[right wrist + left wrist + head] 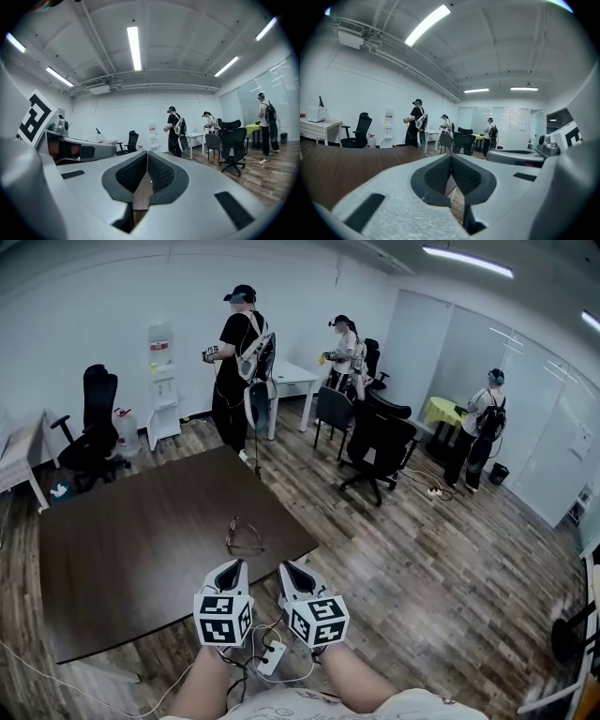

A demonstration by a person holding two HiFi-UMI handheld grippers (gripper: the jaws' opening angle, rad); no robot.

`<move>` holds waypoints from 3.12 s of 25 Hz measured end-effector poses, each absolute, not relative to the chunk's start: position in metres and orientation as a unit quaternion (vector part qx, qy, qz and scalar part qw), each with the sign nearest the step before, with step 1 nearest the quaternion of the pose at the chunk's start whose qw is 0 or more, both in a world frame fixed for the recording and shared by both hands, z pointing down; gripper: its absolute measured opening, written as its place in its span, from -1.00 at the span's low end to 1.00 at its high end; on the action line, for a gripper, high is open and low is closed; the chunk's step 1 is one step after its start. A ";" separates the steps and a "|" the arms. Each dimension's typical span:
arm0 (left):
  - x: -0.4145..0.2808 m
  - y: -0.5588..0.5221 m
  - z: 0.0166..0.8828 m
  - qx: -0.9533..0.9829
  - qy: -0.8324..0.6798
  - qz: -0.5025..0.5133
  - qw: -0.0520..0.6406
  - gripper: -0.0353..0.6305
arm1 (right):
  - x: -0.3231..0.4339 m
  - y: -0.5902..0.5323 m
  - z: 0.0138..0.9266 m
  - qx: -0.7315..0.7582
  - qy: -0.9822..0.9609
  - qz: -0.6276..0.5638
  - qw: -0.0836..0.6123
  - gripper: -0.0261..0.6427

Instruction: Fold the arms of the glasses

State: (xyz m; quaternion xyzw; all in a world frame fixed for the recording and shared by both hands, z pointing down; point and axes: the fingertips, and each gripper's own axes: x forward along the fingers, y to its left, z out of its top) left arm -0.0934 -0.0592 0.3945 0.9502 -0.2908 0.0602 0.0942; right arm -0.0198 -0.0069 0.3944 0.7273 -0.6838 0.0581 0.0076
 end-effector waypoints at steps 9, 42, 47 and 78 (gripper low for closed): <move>-0.105 -0.092 0.418 0.942 -0.307 0.083 0.105 -0.85 | -0.020 -0.043 0.413 0.720 -0.689 0.077 0.002 -0.87; -0.029 -0.280 0.493 0.885 -0.404 0.171 0.154 -0.85 | 0.072 -0.239 0.464 0.623 -0.769 0.138 0.036 -0.87; -0.006 -0.297 0.527 0.879 -0.400 0.203 0.163 -0.85 | 0.091 -0.254 0.491 0.611 -0.772 0.169 0.050 -0.87; 0.048 -0.380 0.712 0.793 -0.290 0.510 0.166 -0.59 | 0.154 -0.321 0.604 0.554 -0.782 0.273 0.082 -0.87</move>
